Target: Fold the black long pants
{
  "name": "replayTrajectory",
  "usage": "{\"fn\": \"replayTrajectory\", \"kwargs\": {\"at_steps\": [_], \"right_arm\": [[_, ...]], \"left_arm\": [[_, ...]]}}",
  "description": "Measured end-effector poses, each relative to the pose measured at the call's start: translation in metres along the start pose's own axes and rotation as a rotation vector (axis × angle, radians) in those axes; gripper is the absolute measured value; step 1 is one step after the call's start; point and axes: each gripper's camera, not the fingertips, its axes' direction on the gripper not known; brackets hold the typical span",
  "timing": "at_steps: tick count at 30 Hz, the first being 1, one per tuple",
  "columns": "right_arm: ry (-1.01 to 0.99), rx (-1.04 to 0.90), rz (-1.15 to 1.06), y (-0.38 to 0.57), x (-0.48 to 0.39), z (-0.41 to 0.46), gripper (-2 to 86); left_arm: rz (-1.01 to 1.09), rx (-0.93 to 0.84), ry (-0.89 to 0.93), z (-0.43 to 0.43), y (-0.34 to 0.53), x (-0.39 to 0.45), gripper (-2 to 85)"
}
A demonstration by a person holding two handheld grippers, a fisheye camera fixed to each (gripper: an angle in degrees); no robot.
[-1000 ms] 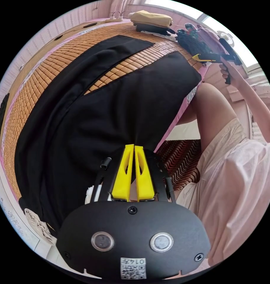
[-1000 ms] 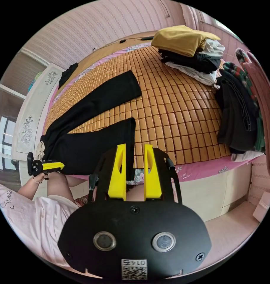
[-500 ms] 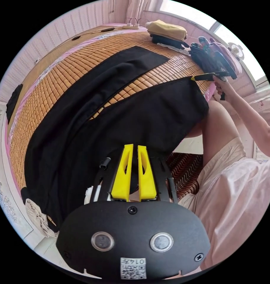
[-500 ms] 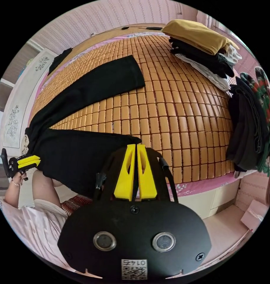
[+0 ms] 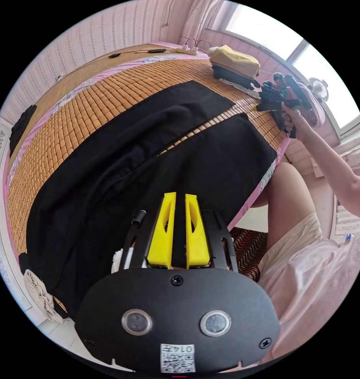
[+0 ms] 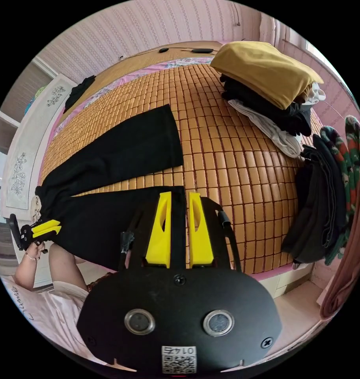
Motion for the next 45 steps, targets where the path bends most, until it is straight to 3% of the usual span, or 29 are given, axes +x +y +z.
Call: {"fn": "replayTrajectory", "kwargs": {"at_steps": [5, 10, 16, 22, 28, 35, 41, 45], "right_arm": [[-0.04, 0.002, 0.05, 0.066, -0.006, 0.008, 10.4], [-0.025, -0.153, -0.01, 0.104, -0.023, 0.052, 2.0], [0.101, -0.196, -0.112, 0.096, -0.052, 0.079, -0.2], [0.186, -0.268, -0.174, 0.08, -0.08, 0.105, -0.8], [0.242, -0.169, -0.289, 0.035, -0.136, 0.098, -0.7], [0.157, -0.042, -0.494, -0.068, -0.258, 0.138, 0.2], [0.108, -0.058, -0.43, -0.145, -0.316, 0.21, 5.9], [0.127, -0.051, -0.35, -0.174, -0.328, 0.24, 11.4]], "left_arm": [[-0.032, -0.026, -0.008, 0.016, 0.012, -0.014, 5.0], [-0.029, -0.1, -0.01, 0.051, 0.026, -0.015, 4.9], [-0.013, -0.128, -0.037, 0.076, 0.045, -0.008, 3.5], [-0.043, -0.103, 0.082, 0.082, 0.078, -0.021, 4.7], [-0.338, 0.065, 0.06, 0.04, 0.163, -0.101, 4.7], [-0.701, 0.136, -0.261, -0.004, 0.275, -0.24, 4.7], [-0.972, 0.21, -0.291, 0.007, 0.318, -0.344, 7.1], [-1.077, 0.154, -0.306, 0.039, 0.331, -0.394, 10.6]]}}
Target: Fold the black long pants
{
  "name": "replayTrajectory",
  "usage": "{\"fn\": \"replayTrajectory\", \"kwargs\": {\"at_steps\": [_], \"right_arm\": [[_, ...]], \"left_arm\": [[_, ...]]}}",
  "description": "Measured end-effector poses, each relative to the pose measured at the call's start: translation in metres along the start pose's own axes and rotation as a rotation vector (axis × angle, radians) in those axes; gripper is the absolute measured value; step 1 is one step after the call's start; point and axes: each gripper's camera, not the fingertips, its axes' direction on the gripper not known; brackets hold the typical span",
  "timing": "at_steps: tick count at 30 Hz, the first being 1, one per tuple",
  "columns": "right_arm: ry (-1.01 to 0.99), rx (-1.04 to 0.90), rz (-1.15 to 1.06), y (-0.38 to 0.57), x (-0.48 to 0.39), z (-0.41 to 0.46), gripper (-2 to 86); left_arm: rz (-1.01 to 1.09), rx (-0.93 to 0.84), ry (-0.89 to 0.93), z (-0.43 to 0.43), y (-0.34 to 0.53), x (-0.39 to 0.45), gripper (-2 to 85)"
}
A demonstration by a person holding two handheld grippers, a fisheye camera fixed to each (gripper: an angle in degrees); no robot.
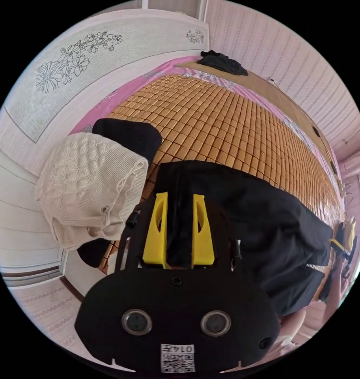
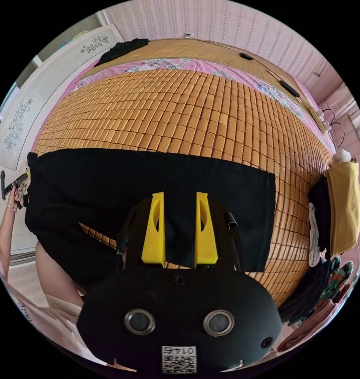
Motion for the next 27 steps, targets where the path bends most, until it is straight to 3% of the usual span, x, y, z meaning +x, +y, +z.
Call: {"fn": "replayTrajectory", "kwargs": {"at_steps": [4, 7, 14, 20, 22, 24, 27], "right_arm": [[0.138, 0.029, 0.122, -0.019, 0.01, 0.026, 11.1], [0.146, 0.03, 0.19, -0.026, 0.02, 0.05, 5.4], [0.207, 0.17, 0.169, -0.029, -0.005, 0.085, 0.0], [0.282, 0.171, 0.117, -0.058, -0.026, 0.119, -0.3], [0.305, 0.177, 0.092, -0.067, -0.034, 0.128, -0.3], [0.331, 0.18, 0.085, -0.077, -0.042, 0.137, -0.3], [0.392, 0.21, 0.094, -0.084, -0.057, 0.152, -0.4]], "left_arm": [[-0.038, -0.045, 0.006, 0.037, -0.011, -0.011, 12.5], [-0.002, -0.009, 0.037, 0.056, -0.012, -0.014, 10.2], [0.002, 0.065, 0.078, 0.078, -0.009, -0.024, 3.1], [0.041, 0.191, 0.021, 0.085, -0.019, -0.009, 2.0], [0.053, 0.171, 0.004, 0.097, -0.026, -0.005, 2.9], [0.08, 0.029, -0.047, 0.13, -0.032, 0.0, 4.8], [0.038, 0.057, -0.018, 0.137, -0.026, -0.01, 5.9]]}}
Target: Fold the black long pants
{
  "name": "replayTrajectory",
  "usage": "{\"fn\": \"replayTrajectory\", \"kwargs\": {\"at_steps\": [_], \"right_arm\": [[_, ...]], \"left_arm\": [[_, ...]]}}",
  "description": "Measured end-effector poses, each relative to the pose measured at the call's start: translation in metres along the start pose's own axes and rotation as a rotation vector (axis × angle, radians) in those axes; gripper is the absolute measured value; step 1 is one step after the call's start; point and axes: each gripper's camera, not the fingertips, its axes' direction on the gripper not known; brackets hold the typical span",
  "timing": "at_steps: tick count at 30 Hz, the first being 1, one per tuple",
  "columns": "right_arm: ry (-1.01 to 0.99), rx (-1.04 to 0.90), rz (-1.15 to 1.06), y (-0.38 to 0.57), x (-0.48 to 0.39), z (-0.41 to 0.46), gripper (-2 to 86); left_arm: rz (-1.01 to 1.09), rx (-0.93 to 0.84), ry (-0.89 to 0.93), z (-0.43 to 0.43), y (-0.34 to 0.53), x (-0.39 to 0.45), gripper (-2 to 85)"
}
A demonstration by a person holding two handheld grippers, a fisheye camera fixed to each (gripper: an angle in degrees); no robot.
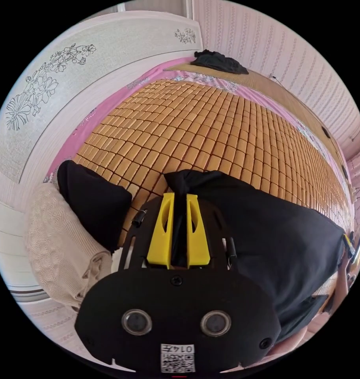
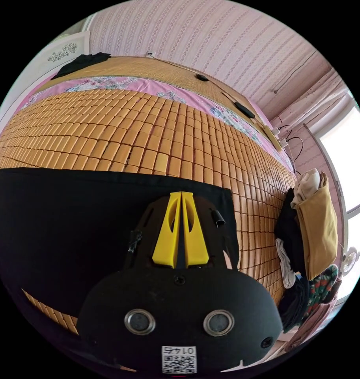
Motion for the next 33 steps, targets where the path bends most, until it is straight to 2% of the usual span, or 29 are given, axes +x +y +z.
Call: {"fn": "replayTrajectory", "kwargs": {"at_steps": [6, 8, 10, 13, 15, 16, 18, 22, 23, 25, 27, 30, 33], "right_arm": [[0.03, -0.017, -0.029, -0.001, -0.031, -0.001, -0.8], [-0.105, 0.062, -0.036, 0.011, -0.043, -0.029, -0.8], [-0.241, 0.096, -0.144, 0.022, -0.068, -0.051, -0.8], [-0.338, 0.097, -0.412, 0.044, -0.142, -0.081, -0.4], [-0.38, 0.113, -0.549, 0.056, -0.194, -0.101, 0.2], [-0.437, 0.138, -0.624, 0.063, -0.227, -0.116, 0.9], [-0.537, 0.165, -0.708, 0.068, -0.278, -0.139, 3.7], [-0.753, 0.178, -0.88, 0.07, -0.402, -0.188, 6.3], [-0.775, 0.182, -0.93, 0.072, -0.436, -0.202, 6.5], [-0.781, 0.19, -0.99, 0.076, -0.48, -0.221, 6.5], [-0.78, 0.2, -1.04, 0.081, -0.513, -0.238, 6.4], [-0.747, 0.246, -1.105, 0.092, -0.551, -0.261, 6.4], [-0.676, 0.234, -1.139, 0.095, -0.584, -0.266, 6.7]], "left_arm": [[0.009, 0.181, 0.138, -0.051, 0.064, -0.039, 7.2], [0.032, 0.226, 0.121, -0.07, 0.105, -0.052, 7.3], [0.029, 0.21, 0.067, -0.079, 0.148, -0.068, 7.4], [-0.062, 0.183, 0.084, -0.076, 0.217, -0.105, 7.9], [-0.206, 0.157, 0.148, -0.058, 0.26, -0.138, 8.8], [-0.251, 0.153, 0.174, -0.051, 0.268, -0.146, 9.1], [-0.4, 0.159, 0.334, -0.025, 0.291, -0.174, 10.1], [-0.496, 0.145, 0.477, 0.016, 0.3, -0.19, 9.7], [-0.498, 0.114, 0.509, 0.031, 0.301, -0.193, 6.3], [-0.5, 0.098, 0.526, 0.042, 0.306, -0.195, 2.0], [-0.477, 0.231, 0.453, 0.012, 0.326, -0.187, 0.2], [-0.446, 0.333, 0.276, -0.011, 0.359, -0.175, 2.9], [-0.512, 0.273, 0.332, 0.009, 0.382, -0.196, 6.9]]}}
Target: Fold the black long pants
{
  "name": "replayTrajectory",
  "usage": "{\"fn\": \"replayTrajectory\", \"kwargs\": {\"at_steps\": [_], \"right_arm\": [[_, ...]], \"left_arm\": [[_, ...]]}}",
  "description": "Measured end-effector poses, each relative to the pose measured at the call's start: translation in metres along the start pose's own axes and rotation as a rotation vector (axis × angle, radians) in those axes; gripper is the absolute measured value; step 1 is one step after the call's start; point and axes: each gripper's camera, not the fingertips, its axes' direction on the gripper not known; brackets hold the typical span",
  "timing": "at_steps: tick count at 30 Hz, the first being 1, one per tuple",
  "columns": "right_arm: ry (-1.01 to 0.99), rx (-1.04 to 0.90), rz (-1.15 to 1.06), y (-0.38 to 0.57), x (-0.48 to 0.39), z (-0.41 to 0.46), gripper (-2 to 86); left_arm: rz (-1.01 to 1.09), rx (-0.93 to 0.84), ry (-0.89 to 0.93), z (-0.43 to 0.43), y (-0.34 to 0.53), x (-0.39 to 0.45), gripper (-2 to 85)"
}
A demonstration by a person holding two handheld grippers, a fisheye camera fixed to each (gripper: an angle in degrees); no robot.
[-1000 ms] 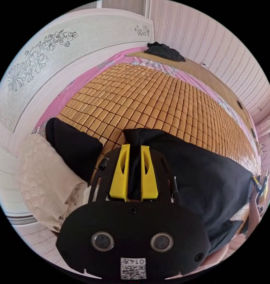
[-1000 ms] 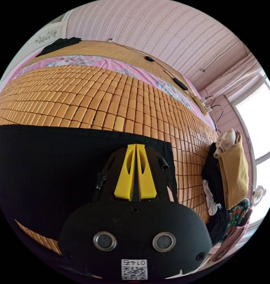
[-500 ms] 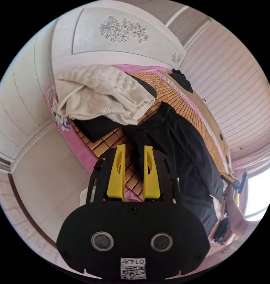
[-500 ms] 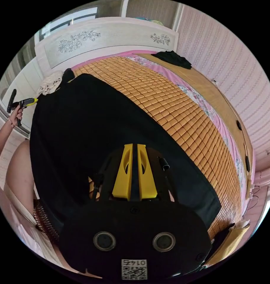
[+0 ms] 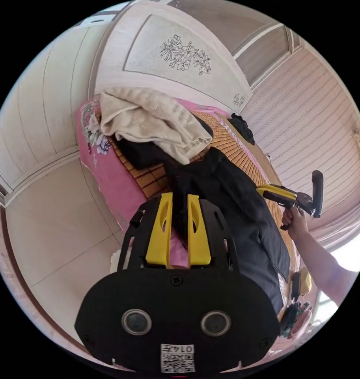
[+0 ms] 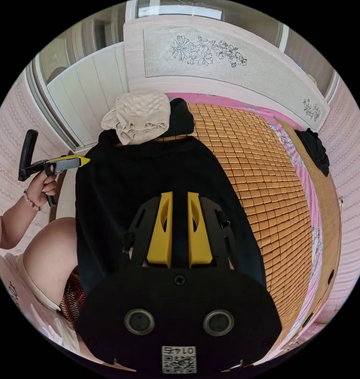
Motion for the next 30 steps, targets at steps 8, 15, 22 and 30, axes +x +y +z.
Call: {"fn": "replayTrajectory", "kwargs": {"at_steps": [8, 15, 22, 30], "right_arm": [[0.037, -0.05, 0.073, -0.077, 0.007, 0.04, 11.1], [-0.005, -0.148, 0.168, -0.125, 0.037, 0.085, 8.3], [-0.039, 0.011, 0.202, -0.121, 0.043, 0.038, -0.3], [0.119, 0.019, 0.216, -0.098, 0.041, -0.016, 0.9]], "left_arm": [[-0.048, 0.03, 0.086, 0.007, -0.006, -0.048, 8.5], [0.019, -0.122, 0.204, 0.072, -0.016, -0.047, 4.1], [0.039, 0.137, 0.165, 0.047, -0.005, -0.029, 0.2], [0.021, 0.023, -0.006, 0.067, -0.026, -0.037, 5.8]]}}
